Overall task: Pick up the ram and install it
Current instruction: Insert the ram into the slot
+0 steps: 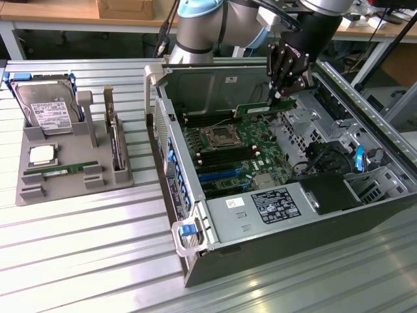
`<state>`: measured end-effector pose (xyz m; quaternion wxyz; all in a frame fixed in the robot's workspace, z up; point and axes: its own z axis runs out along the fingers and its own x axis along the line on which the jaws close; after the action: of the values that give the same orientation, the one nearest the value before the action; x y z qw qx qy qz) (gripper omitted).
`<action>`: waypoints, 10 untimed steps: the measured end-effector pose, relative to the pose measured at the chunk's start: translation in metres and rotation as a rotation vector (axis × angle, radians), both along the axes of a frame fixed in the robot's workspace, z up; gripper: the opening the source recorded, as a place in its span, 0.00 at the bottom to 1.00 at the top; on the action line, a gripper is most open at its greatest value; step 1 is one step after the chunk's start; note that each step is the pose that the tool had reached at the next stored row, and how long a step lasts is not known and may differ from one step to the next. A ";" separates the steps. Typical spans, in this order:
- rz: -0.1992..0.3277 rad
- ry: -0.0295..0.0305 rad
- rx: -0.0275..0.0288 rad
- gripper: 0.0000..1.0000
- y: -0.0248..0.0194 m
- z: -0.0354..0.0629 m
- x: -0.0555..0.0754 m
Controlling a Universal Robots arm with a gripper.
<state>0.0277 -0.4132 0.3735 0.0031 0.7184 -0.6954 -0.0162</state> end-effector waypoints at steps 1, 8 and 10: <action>0.000 0.0000 0.0000 0.12 0.0000 -0.0006 0.000; 0.000 0.0000 0.0000 0.12 0.0000 -0.0040 0.000; 0.000 0.0000 0.0000 0.12 0.0000 -0.0052 0.000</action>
<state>0.0277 -0.4133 0.3683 0.0031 0.7184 -0.6954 -0.0162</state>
